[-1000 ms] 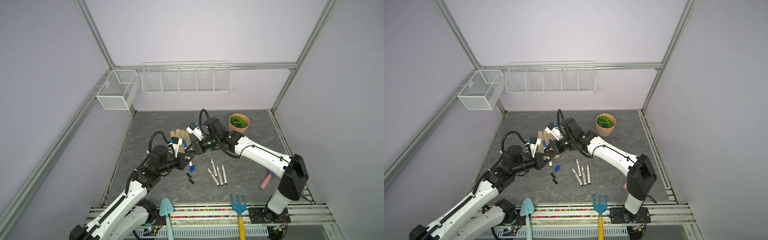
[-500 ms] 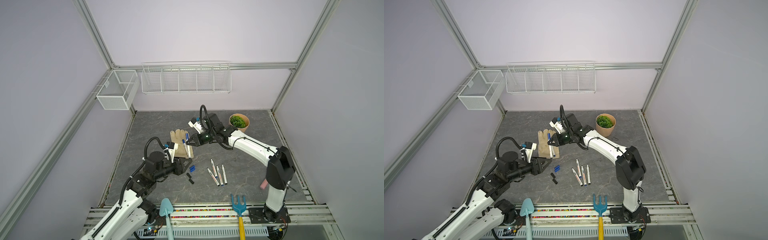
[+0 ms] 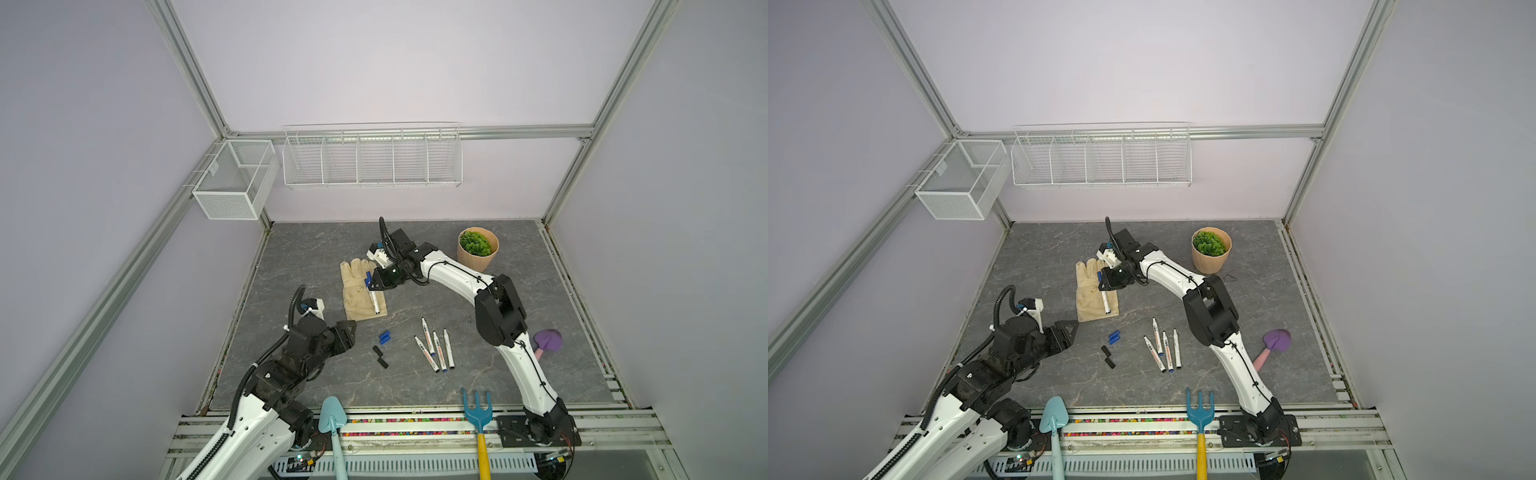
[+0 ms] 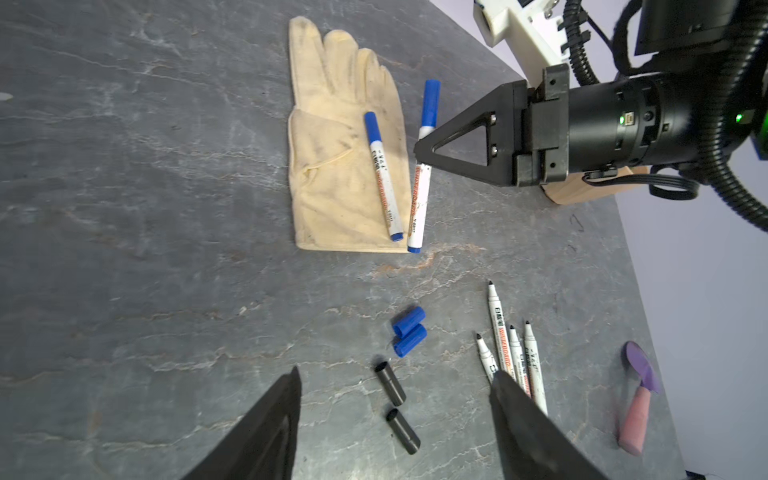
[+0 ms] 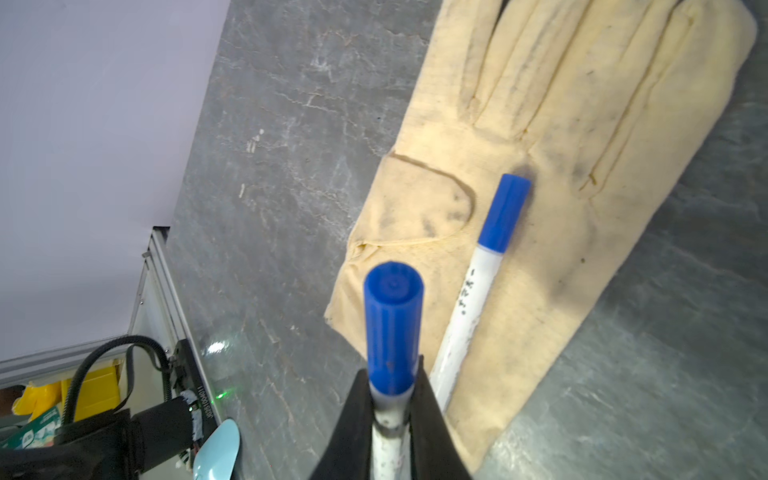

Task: Insert the pens into the pen caps
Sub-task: 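Lay the capped marker on the glove with the right gripper while left draws back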

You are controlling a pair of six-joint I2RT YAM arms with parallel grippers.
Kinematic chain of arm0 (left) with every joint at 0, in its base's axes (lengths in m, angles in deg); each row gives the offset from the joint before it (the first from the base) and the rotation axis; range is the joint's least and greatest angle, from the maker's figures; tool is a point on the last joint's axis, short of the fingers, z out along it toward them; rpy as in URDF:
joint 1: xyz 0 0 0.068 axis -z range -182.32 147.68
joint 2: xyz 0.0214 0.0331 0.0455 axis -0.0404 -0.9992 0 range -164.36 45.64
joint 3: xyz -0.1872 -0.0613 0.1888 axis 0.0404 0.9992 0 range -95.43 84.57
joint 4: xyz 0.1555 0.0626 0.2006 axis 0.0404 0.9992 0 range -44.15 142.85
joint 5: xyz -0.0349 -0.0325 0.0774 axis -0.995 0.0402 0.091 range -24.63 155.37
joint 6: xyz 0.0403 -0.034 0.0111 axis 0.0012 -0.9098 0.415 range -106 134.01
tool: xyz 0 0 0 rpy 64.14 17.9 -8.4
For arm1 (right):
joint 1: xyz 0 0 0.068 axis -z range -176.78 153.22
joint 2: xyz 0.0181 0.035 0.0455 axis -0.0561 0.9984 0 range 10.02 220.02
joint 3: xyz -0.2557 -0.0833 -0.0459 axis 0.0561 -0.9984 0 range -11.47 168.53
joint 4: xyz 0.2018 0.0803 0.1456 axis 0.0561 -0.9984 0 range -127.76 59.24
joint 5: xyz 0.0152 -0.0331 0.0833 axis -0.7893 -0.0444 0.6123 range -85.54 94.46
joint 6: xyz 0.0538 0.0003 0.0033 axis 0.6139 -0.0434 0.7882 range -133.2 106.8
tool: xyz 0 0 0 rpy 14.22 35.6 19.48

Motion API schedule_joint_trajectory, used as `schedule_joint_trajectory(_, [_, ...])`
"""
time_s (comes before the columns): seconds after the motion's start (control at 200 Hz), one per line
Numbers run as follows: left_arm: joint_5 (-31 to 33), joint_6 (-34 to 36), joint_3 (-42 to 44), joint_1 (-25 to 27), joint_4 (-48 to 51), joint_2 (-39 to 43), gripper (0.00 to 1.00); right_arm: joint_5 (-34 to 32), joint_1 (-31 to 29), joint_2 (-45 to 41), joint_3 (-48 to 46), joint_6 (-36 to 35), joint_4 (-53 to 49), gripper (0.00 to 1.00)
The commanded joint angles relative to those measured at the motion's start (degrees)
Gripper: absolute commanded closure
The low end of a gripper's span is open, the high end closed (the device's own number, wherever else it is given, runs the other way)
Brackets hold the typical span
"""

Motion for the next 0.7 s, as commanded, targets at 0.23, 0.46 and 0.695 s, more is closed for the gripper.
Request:
schedule_joint_trajectory(0.23, [2.7, -3.4, 2.0, 0.2, 4.8, 3.5, 0.29, -3.9, 0.9, 7.5, 9.7, -4.0, -6.5, 0.88])
schedule_joint_trajectory(0.46, [2.3, -3.5, 2.2, 0.2, 4.3, 2.9, 0.29, -4.3, 1.0, 8.4, 11.4, -3.4, -7.0, 0.74])
schedule_joint_trajectory(0.695, [1.1, -2.7, 1.7, 0.2, 2.6, 0.3, 0.29, -5.3, 1.1, 2.4, 6.4, -3.7, -4.5, 0.62])
